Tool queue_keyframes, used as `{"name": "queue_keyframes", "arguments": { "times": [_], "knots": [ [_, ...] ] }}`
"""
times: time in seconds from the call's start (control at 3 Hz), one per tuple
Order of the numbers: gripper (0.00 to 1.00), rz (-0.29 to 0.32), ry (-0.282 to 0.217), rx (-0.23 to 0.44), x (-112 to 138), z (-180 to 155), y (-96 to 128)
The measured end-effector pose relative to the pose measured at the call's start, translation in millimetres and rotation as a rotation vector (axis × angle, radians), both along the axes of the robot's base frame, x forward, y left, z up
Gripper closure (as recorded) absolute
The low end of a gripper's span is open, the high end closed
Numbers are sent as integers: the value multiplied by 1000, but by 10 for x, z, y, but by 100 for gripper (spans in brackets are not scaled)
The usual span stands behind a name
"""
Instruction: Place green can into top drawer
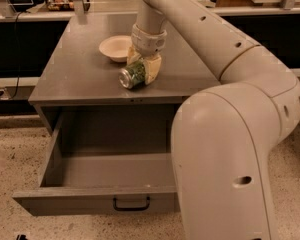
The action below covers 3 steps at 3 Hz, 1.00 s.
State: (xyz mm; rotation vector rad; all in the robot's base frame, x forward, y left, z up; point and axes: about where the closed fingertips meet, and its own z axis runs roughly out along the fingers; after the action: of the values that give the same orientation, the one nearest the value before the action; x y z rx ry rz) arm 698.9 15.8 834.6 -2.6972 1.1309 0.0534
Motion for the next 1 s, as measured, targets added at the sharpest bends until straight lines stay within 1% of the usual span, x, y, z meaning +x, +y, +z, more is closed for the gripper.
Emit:
{"name": "queue_keyframes", "arguments": {
  "times": [0.33,0.67,1.0],
  "knots": [
    [58,-8,0,51,-85,104,17],
    [82,-46,19,104,-253,184,-67],
    [100,-116,31,144,-477,301,-212]
  ]
}}
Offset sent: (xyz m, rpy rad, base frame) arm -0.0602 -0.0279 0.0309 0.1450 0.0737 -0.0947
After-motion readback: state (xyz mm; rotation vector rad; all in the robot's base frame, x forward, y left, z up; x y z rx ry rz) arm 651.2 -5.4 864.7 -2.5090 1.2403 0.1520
